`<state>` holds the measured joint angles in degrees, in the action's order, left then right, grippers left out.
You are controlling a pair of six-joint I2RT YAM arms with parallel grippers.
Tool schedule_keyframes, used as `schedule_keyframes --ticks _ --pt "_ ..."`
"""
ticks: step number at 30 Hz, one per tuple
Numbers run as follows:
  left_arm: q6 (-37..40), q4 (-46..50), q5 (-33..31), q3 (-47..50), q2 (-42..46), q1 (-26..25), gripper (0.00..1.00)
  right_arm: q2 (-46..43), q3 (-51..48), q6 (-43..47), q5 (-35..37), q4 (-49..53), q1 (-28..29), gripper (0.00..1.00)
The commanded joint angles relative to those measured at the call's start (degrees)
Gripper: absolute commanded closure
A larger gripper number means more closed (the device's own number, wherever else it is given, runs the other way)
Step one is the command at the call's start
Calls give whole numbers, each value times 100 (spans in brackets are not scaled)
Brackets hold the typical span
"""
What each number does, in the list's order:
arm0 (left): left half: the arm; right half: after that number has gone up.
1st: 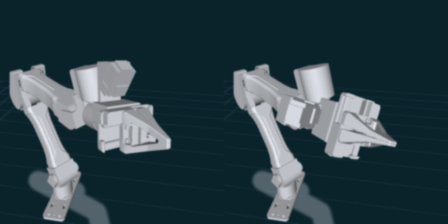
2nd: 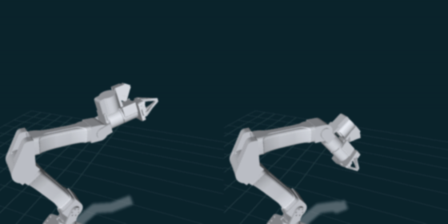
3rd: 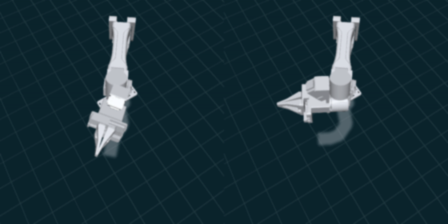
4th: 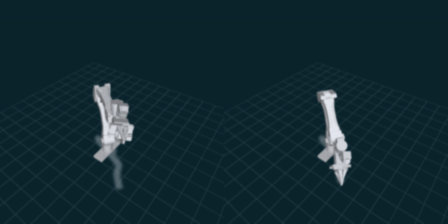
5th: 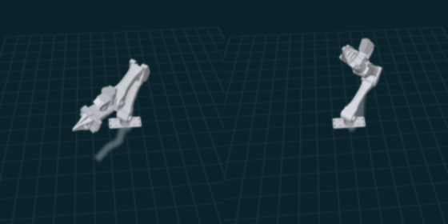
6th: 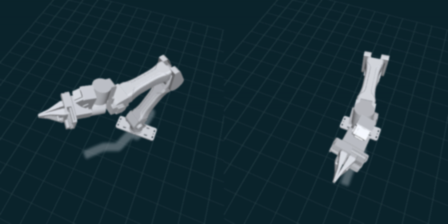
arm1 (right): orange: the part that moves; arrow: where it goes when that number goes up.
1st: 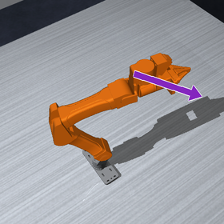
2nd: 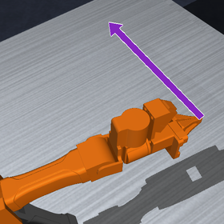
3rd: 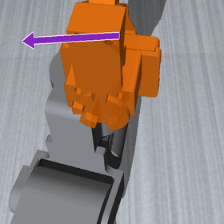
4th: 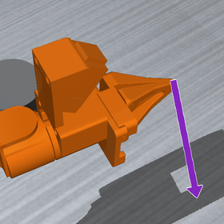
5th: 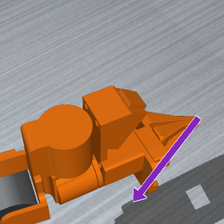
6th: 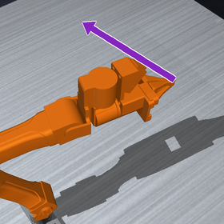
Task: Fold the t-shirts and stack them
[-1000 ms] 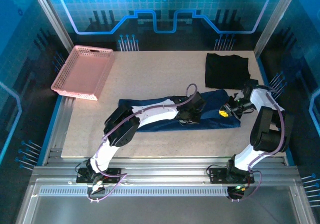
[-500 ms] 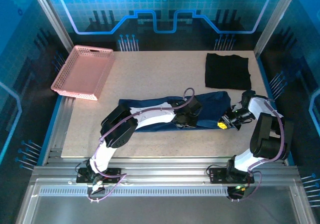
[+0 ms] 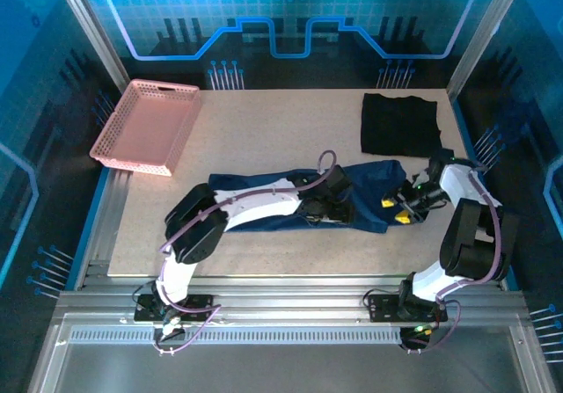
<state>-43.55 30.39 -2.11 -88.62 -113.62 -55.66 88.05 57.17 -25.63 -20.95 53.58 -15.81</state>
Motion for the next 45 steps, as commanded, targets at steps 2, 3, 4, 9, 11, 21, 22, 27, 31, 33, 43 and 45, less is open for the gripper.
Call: schedule_keyframes --ticks 2,3,4,9,11,21,22,27,31,33,43,45 --pt "-180 405 -399 32 982 171 21 -242 672 212 303 301 -2 35" --pt "-246 398 -388 192 1131 280 21 -213 758 268 277 274 16 33" --pt "-293 371 -361 395 1285 415 21 -157 831 307 230 222 54 32" --pt "-253 412 -617 1216 1822 1024 21 225 1043 267 394 -28 485 31" --pt "-337 348 -623 1585 1958 1344 25 443 1064 198 540 -69 686 34" --pt "-512 642 -1632 2639 1844 2305 32 1208 744 -408 1180 -674 1564 41" --pt "-521 676 -1746 2745 1844 2373 32 1289 756 -470 1202 -706 1626 41" --pt "-661 1114 -2086 3044 1713 2627 33 1666 936 -704 1385 -720 1898 41" --pt "-782 1223 -2212 3430 1747 2668 32 2025 1199 -833 1532 -641 2029 41" --pt "-811 1206 -2156 3613 1785 2667 32 2183 1314 -886 1564 -608 2052 41" --pt "-1221 1184 -1704 4487 2573 2633 32 3096 2468 -847 1730 -316 2276 40" --pt "-1341 1251 -1613 4633 2808 2569 32 3323 2864 -849 1815 -194 2404 39"
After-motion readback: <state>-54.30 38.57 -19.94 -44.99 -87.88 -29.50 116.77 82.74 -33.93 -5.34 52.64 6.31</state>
